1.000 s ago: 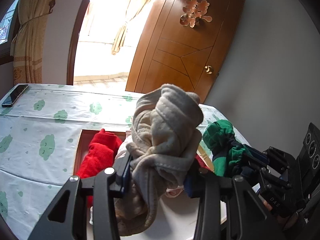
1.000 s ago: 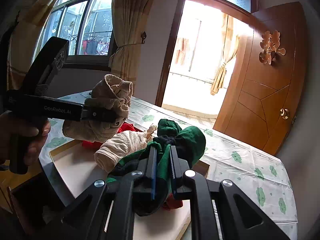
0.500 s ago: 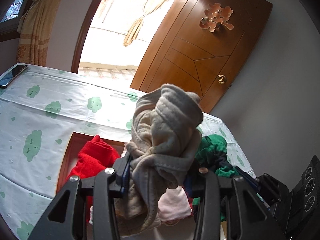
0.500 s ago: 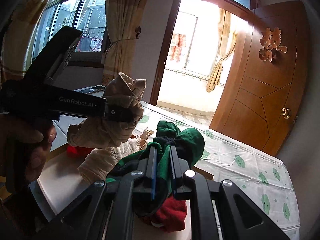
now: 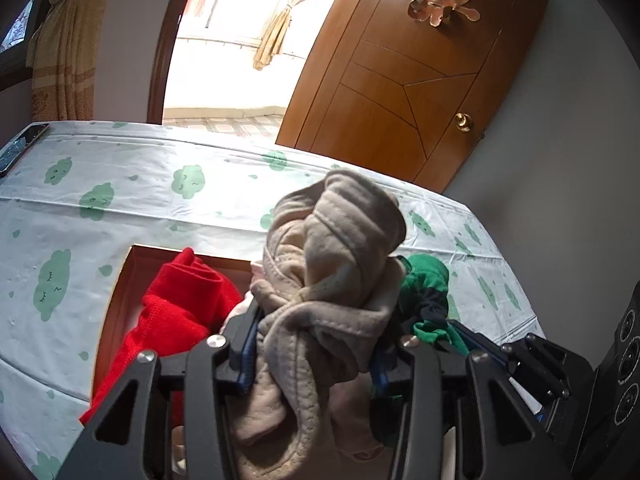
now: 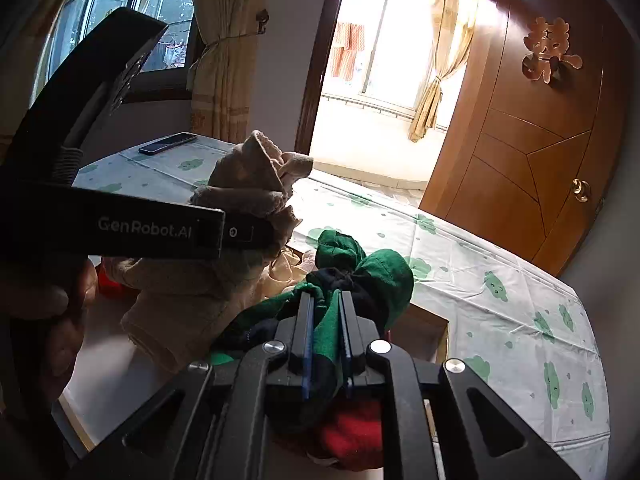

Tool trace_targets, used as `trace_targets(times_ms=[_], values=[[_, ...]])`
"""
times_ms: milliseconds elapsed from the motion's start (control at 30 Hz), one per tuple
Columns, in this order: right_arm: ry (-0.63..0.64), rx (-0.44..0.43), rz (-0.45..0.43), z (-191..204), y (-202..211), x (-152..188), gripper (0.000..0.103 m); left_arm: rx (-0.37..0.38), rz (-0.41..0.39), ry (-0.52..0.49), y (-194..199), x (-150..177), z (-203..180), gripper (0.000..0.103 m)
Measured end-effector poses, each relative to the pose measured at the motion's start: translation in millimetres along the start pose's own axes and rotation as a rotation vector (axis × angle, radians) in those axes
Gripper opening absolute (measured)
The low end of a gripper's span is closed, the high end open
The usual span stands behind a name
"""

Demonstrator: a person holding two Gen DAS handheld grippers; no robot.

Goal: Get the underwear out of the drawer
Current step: 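Release the beige garment with the left tool while the right tool releases the green sock, then move both open tools back from the tray down toward the open drawer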

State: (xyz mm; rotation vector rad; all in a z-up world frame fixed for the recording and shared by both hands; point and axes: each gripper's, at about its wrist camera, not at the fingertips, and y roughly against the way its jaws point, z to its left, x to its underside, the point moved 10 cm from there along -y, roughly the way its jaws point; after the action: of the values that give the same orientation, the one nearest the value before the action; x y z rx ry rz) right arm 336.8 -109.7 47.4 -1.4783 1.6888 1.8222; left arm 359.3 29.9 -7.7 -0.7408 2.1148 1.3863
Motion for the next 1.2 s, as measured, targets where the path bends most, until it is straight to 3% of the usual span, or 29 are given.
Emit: trace_targets(times_ms=[167,333,400,467,567,700,800,1200], values=[[-0.014,-0.024,0.061,7,-11,15,0.014,-0.032,0.008,-0.052,-3,3,-7,0.053],[-0.019,-0.025,0.042,7,-3,14,0.016,-0.011,-0.004,-0.045,0,4,-6,0.068],[-0.022,-0.03,0.031,6,1,14,0.021,0.008,-0.016,-0.035,3,5,-6,0.075],[-0.03,-0.029,0.023,5,4,15,0.042,0.017,-0.025,-0.017,7,4,-4,0.079],[-0.031,-0.023,0.008,4,10,18,0.054,0.034,-0.046,0.01,14,3,-3,0.086],[-0.05,-0.016,0.003,0,15,21,0.056,0.048,-0.062,0.008,21,3,-4,0.086],[-0.069,-0.017,-0.013,-4,20,20,0.067,0.063,-0.071,0.018,27,4,-3,0.086],[-0.074,-0.064,-0.076,-2,76,39,0.069,0.119,-0.11,-0.081,75,30,-3,0.087]])
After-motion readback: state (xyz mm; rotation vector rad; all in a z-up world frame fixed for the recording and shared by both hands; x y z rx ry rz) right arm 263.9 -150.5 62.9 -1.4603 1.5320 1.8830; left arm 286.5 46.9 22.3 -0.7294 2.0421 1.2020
